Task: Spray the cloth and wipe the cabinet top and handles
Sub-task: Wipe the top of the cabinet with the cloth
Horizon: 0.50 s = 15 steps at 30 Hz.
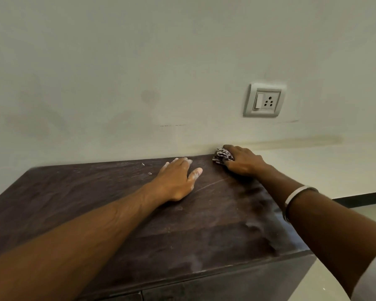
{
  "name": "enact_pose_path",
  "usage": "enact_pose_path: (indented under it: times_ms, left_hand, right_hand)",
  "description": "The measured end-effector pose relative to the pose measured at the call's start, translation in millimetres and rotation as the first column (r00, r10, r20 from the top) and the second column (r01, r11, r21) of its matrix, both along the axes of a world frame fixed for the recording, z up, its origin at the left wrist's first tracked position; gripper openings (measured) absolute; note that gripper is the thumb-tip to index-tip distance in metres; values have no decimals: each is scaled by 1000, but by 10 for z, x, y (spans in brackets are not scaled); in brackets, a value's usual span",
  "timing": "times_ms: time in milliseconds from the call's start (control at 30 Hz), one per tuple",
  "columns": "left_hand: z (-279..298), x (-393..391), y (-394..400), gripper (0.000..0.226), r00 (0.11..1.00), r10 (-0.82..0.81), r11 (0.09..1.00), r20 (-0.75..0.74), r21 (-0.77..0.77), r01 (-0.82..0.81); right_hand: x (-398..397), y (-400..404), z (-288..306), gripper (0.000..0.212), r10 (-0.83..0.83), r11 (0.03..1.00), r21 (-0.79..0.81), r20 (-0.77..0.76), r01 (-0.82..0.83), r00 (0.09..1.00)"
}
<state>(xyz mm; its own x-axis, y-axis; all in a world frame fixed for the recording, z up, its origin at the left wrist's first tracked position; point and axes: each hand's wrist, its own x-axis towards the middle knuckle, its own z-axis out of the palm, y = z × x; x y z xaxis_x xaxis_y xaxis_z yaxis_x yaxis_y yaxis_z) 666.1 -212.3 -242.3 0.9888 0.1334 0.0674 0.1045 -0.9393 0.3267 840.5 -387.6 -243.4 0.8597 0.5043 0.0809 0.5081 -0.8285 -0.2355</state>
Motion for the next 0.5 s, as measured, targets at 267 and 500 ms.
enact_pose_path:
  times_ms: [267, 500]
  left_hand:
    - [-83, -20, -134, 65, 1000, -22, 1000, -20, 14, 23]
    - [-64, -77, -158, 65, 1000, 7, 1000, -18, 3, -7]
  right_hand:
    - [-17, -122, -29, 52, -43, 997, -60, 73, 47, 996]
    - [-357, 80, -88, 58, 167, 986, -35, 127, -164, 978]
